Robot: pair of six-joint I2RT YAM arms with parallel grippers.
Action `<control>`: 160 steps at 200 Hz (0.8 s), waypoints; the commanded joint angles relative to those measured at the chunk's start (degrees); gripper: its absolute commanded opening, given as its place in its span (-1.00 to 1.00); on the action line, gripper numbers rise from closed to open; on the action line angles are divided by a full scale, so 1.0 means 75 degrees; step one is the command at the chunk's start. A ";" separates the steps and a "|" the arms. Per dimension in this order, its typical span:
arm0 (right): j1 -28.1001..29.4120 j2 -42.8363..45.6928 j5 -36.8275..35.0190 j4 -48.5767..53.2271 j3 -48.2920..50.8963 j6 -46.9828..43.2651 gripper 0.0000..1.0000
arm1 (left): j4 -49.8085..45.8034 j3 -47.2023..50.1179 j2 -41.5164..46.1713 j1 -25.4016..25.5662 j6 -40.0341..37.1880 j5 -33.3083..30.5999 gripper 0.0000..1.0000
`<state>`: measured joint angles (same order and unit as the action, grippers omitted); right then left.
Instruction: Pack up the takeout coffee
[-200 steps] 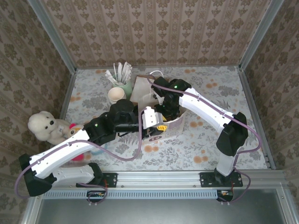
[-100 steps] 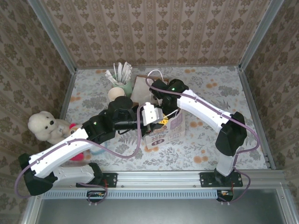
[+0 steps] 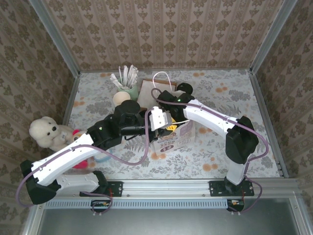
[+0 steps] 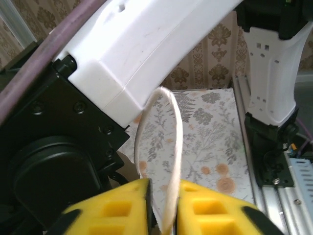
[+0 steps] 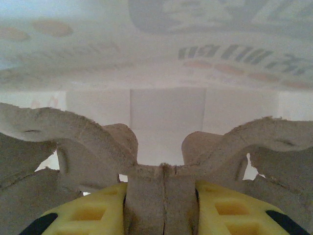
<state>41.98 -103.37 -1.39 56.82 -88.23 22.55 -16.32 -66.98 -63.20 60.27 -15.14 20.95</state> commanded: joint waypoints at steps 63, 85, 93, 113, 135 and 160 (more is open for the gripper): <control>0.0069 0.0470 -0.0103 -0.0460 0.0310 -0.0165 -0.30 | 0.0453 0.0609 0.1361 -0.2985 0.1393 0.1158 0.96; 0.0078 0.0478 -0.0154 -0.0544 0.0351 -0.0124 -0.30 | -0.0066 -0.0090 0.0606 -0.3659 0.2483 -0.0122 0.95; 0.0071 0.0476 -0.0154 -0.0587 0.0372 -0.0110 -0.30 | -0.0487 -0.0511 0.0242 -0.3762 0.2816 -0.0613 0.90; 0.0075 0.0481 -0.0132 -0.0683 0.0390 -0.0110 -0.30 | -0.1023 -0.1430 -0.0777 -0.3820 0.3169 -0.0391 0.76; 0.0087 0.0460 -0.0111 -0.0734 0.0425 -0.0137 -0.30 | -0.0713 -0.1939 -0.1531 -0.3811 0.3486 0.0053 0.72; 0.0087 0.0461 -0.0079 -0.0837 0.0493 -0.0203 -0.30 | -0.0756 -0.2678 -0.2313 -0.3817 0.3585 -0.0017 0.63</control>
<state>42.17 -101.65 -1.54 52.12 -85.56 22.26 -21.30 -81.52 -77.34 31.77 8.29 19.84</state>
